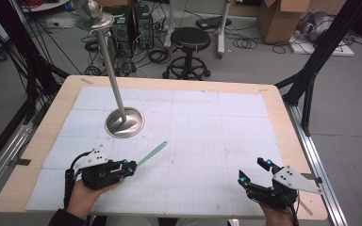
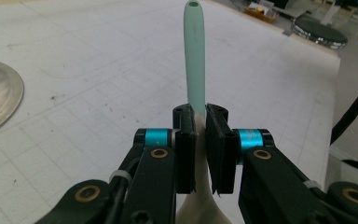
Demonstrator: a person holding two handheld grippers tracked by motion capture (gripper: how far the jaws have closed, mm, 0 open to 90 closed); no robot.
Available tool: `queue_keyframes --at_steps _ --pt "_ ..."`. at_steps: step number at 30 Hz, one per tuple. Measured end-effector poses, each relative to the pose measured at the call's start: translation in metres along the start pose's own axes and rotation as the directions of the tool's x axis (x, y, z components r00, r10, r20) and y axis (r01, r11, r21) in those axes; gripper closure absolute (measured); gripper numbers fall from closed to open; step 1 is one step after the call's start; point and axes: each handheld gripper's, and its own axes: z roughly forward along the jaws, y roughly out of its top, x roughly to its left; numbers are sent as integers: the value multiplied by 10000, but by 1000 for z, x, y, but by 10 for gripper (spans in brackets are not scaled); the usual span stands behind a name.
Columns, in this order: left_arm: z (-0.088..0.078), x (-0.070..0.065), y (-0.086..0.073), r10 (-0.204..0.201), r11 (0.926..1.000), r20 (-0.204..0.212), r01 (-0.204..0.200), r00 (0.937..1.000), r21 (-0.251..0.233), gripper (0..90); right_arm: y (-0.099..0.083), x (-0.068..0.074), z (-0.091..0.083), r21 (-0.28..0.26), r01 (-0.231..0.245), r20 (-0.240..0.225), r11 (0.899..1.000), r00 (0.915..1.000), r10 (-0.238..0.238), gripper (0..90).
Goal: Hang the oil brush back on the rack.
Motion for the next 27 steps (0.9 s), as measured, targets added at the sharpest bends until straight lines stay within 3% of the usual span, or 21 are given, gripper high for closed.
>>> queue_keyframes --at_steps 3,6,11,14,15,17,18,20,22,25,26,27 --pt "-2 -2 2 -61 9995 101 64 9999 -309 819 1 2 1 -63 -23 -172 10000 9998 22 217" --pt "-6 -7 5 -167 9969 469 203 9988 -755 819 2 4 2 -94 14 -332 10000 9994 -17 217" --pt "-7 -16 9 218 9948 594 -158 9980 -1001 819 6 10 9 -145 92 -803 9999 9967 -104 218" --pt "-6 -22 11 379 9923 744 -288 9965 -1201 819 13 23 16 -313 158 -1402 9994 9899 -200 222" --pt "-6 -25 12 454 9915 771 -355 9960 -1253 819 13 23 16 -313 158 -1402 9994 9899 -200 222" --pt "-5 -30 14 612 9900 799 -504 9949 -1315 819 19 35 23 -263 448 -1936 9986 9799 -491 231" --pt "-5 -33 15 677 9887 861 -552 9940 -1397 819 19 35 23 -263 448 -1936 9986 9799 -491 231" --pt "-5 -38 16 730 9855 1011 -563 9922 -1599 819 25 44 28 -331 415 -2416 9986 9692 -482 231" --pt "-4 -42 17 763 9825 1156 -549 9904 -1779 819 27 46 29 -365 372 -2526 9986 9665 -453 231" --pt "-4 -49 18 902 9778 1396 -611 9861 -2002 819 38 58 37 -600 242 -3208 9979 9462 -423 243" --pt "-3 -50 19 947 9764 1466 -631 9847 -2066 819 38 58 37 -600 242 -3208 9979 9462 -423 243" --pt "-3 -52 19 998 9753 1488 -671 9838 -2105 819 44 66 41 -673 206 -3605 9975 9317 -436 252"
